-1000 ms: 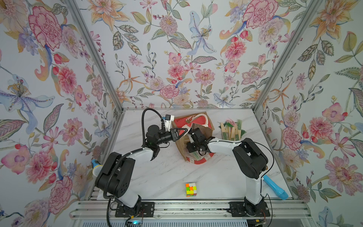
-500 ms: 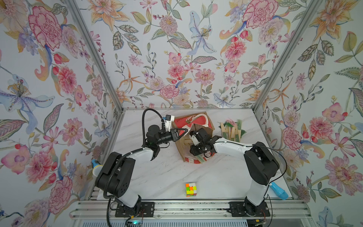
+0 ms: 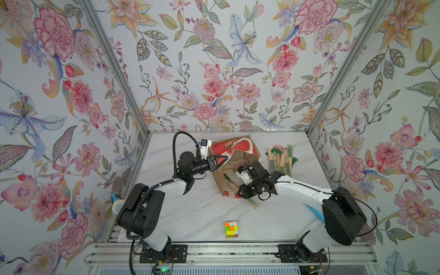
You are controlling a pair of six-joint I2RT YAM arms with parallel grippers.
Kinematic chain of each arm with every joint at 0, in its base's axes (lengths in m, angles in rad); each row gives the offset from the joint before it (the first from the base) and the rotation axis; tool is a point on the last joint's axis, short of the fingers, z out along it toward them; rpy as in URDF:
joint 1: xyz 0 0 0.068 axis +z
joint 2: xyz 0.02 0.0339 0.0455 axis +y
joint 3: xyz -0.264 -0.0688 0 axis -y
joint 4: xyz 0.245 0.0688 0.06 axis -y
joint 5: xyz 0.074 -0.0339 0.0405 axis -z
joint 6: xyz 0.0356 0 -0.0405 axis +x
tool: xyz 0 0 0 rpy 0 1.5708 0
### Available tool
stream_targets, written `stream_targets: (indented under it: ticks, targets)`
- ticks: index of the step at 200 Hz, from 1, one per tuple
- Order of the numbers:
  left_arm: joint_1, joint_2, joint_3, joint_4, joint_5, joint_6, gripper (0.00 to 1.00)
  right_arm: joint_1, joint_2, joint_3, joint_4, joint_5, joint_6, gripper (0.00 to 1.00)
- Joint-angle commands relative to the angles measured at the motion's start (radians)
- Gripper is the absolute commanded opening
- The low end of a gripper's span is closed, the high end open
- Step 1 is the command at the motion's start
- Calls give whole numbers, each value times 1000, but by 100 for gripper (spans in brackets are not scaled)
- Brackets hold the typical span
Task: Take out the folding fans from the tote bags
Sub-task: Pick up the folding fan from the canvas bag, then place the folding fan at the center of the board.
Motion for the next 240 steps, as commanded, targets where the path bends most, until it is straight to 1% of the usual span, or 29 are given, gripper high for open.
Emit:
stream_targets:
  ticks: [1,26,73,76,97,114,131,142,152,172,188,213,240]
  targets:
    - [-6,23,21,36,19,-26,0,-6,-95,-54,-30,-35,22,27]
    - [-6,39,26,53,25,-41,0,-12,-217,-105,-68,-67,42,27]
    - [-6,57,35,75,31,-54,0,-52,-520,-192,-153,-128,102,27]
    - [-6,59,35,77,30,-55,0,-79,-541,-199,-161,-131,103,27]
    - [-6,62,38,82,35,-60,0,-149,-697,-227,-202,-163,123,27]
    - [-6,64,43,80,40,-60,0,-235,-815,-247,-233,-209,133,28]
    - [-5,63,49,72,45,-55,0,-320,-897,-242,-280,-242,135,27]
    - [-5,63,52,65,44,-50,0,-369,-933,-230,-304,-240,136,27]
    - [-5,63,55,60,44,-48,0,-407,-948,-216,-316,-240,137,27]
    - [-5,61,55,60,46,-48,0,-479,-935,-173,-331,-191,167,27]
    - [-4,58,52,60,45,-48,0,-529,-902,-142,-331,-106,178,27]
    - [-5,47,46,59,47,-45,0,-626,-804,-95,-325,38,136,28]
    - [-4,31,39,41,43,-29,0,-713,-685,-53,-214,119,102,27]
